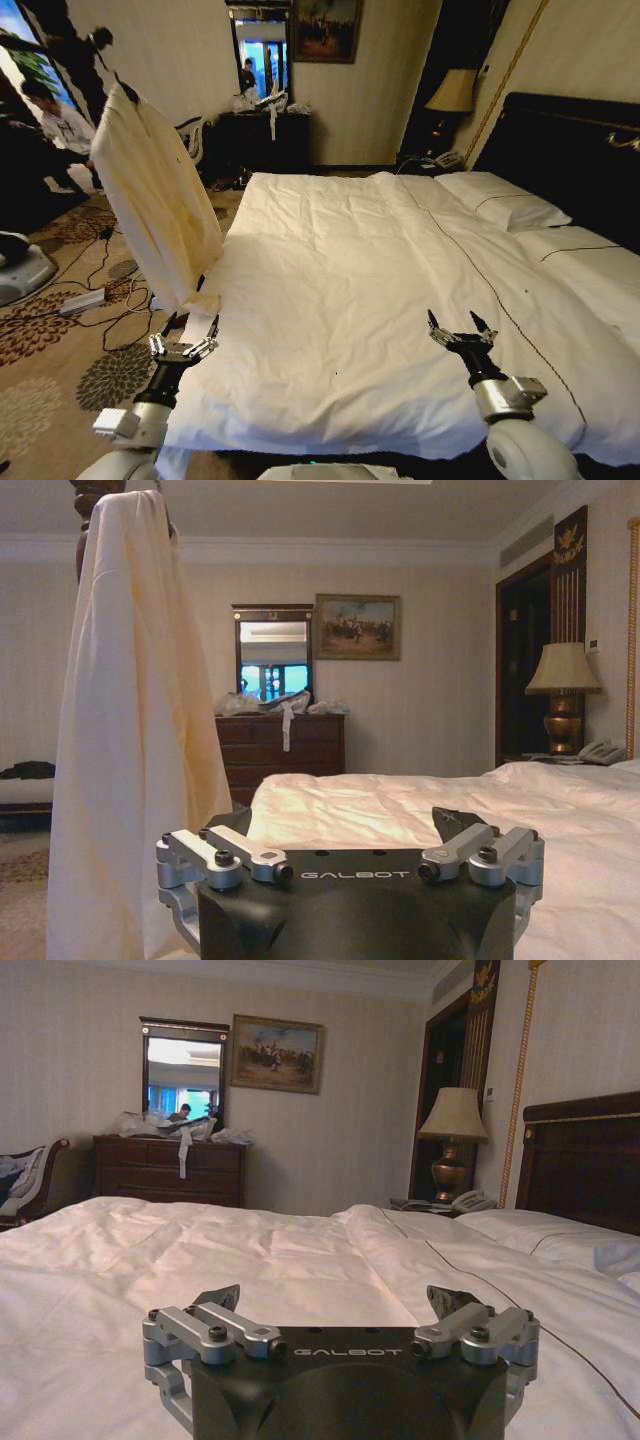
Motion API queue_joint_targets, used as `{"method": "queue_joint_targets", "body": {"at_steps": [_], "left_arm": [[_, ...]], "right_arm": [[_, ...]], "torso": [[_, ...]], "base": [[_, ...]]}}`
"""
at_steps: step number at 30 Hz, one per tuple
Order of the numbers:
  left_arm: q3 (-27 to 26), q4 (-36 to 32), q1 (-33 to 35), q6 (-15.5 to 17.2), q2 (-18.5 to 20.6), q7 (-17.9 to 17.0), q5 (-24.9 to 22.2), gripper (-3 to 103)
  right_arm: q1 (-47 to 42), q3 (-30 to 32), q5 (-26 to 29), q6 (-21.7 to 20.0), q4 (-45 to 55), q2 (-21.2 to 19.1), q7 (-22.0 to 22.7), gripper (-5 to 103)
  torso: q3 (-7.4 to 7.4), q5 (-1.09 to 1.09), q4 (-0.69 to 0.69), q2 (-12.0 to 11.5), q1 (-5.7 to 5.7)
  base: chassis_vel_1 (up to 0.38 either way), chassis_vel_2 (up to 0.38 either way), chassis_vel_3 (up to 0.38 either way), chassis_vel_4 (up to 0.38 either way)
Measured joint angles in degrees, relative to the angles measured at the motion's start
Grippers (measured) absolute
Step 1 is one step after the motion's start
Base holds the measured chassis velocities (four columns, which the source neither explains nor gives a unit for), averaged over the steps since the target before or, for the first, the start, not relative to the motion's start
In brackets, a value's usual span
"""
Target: Pick up the clothes from the bed and hang them on the clothes hanger.
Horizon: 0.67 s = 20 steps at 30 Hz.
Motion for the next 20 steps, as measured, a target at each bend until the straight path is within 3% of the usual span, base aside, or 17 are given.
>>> {"method": "queue_joint_targets", "body": {"at_steps": [20], "left_arm": [[0.02, 0.02, -0.05, 0.11, 0.07, -0.07, -0.1, 100]], "right_arm": [[0.0, 0.0, 0.0, 0.0, 0.0, 0.0, 0.0, 100]], "torso": [[0.0, 0.0, 0.0, 0.0, 0.0]], "base": [[0.0, 0.0, 0.0, 0.0]]}}
